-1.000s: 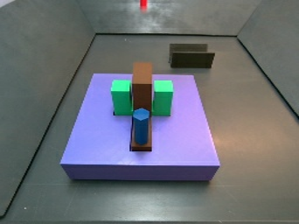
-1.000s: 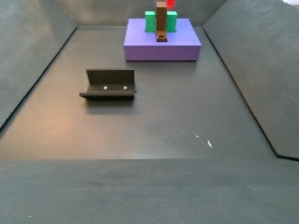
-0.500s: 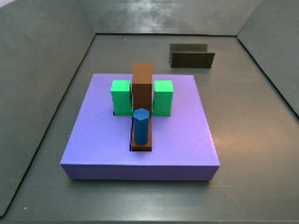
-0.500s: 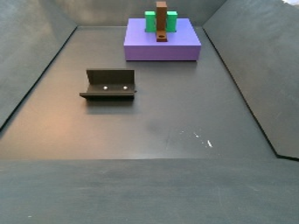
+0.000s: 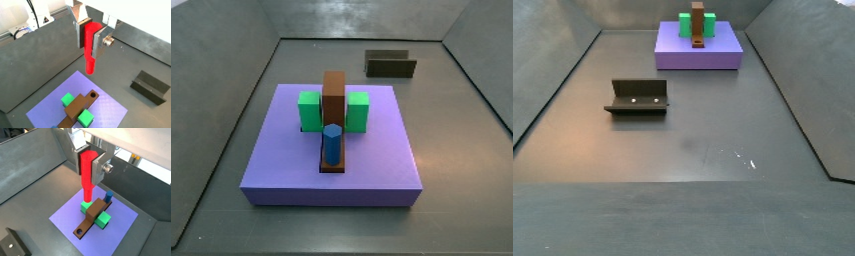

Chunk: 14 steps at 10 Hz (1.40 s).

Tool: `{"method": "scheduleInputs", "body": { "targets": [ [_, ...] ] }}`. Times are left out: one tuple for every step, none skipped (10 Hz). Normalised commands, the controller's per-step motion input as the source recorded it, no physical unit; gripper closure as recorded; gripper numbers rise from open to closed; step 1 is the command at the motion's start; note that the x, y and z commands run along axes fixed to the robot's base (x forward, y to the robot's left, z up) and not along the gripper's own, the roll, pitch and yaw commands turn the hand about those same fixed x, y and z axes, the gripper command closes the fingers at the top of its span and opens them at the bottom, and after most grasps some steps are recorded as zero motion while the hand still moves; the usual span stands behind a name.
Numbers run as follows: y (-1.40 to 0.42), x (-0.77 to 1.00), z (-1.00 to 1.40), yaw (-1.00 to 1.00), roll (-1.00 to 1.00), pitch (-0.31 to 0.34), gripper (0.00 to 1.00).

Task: Pick up the red object. Move up. Move to above the board. Insert the red object.
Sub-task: Insert the red object.

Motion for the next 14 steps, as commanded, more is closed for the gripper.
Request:
{"method": "scheduleInputs", "body": {
  "targets": [
    [0.08, 0.0, -0.03, 0.0, -0.06, 0.0, 1.0],
    [0.38, 0.0, -0.08, 0.0, -0.05, 0.0, 1.0],
    [0.61, 0.0, -0.21, -0.02, -0.09, 0.0, 1.0],
    [0.68, 0.05, -0.3, -0.01, -0.16, 0.0, 1.0],
    [0.47, 0.3, -0.49, 0.0, -0.24, 0.011, 1.0],
    [0.16, 0.25, -0.68, 0.07, -0.25, 0.0, 1.0],
    [0.03, 0.2, -0.64, 0.13, -0.26, 0.0, 1.0],
    [0.0, 0.08, -0.78, 0.01, -0.17, 0.0, 1.0],
    [-0.18, 0.2, -0.73, -0.04, 0.0, 0.149, 1.0],
    [-0.03, 0.2, -0.64, -0.15, 0.0, 0.211, 1.0],
    [0.0, 0.23, -0.56, -0.21, 0.0, 0.233, 1.0],
    [0.01, 0.19, -0.56, -0.18, -0.05, 0.191, 1.0],
    [0.05, 0.09, -0.56, -0.11, -0.13, 0.131, 1.0],
    [0.06, 0.0, -0.53, 0.0, -0.19, 0.0, 1.0]
  ]
}}
